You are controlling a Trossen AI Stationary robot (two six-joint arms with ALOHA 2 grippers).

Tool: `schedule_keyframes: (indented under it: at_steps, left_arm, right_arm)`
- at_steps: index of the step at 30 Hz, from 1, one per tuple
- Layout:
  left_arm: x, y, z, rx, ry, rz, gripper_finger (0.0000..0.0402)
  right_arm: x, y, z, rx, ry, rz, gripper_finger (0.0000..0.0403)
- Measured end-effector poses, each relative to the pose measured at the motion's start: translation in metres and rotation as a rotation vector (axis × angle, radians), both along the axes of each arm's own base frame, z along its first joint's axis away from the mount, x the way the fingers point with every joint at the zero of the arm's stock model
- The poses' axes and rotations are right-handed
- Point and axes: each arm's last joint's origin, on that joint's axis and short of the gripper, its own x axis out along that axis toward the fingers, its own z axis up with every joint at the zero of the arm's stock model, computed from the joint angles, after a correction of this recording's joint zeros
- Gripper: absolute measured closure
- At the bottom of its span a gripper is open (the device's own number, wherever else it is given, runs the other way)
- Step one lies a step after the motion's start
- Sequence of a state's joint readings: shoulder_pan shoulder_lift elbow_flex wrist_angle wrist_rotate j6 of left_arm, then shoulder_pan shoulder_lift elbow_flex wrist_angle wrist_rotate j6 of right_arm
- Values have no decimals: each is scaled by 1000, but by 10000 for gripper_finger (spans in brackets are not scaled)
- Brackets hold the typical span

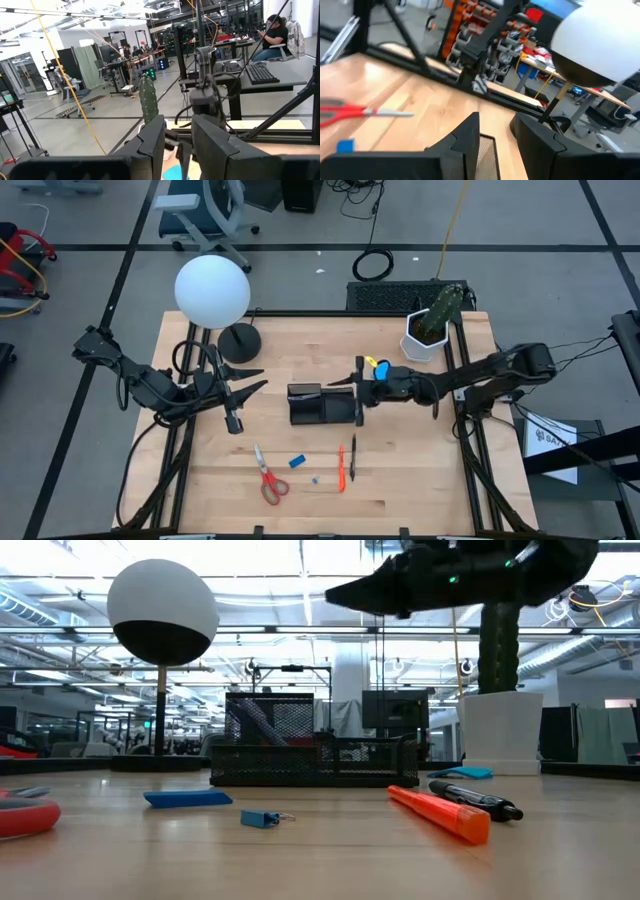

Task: Pick and place office supplies into organizer
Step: Put the black pen into the black desk organizer

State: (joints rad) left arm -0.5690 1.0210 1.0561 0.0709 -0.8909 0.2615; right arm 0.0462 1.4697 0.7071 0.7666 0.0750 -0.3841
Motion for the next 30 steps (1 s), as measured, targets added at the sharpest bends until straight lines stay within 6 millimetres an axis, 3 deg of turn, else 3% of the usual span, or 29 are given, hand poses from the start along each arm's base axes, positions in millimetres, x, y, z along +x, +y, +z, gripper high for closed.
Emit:
schedule_keyframes:
  at_steps: [7, 19, 26, 30]
  left_arm:
    - [0, 0, 0, 0, 0, 0, 298]
    - [0, 0, 0, 0, 0, 0, 298]
    - [0, 0, 0, 0, 0, 0, 298]
    - [0, 0, 0, 0, 0, 0, 298]
  right_arm:
    - [-13, 11, 10, -74, 63, 49, 287]
    - [-15, 30, 5, -168, 144, 130, 287]
    - [-11, 47, 16, -195, 345, 196, 287]
    - [-14, 59, 19, -209, 378, 241, 289]
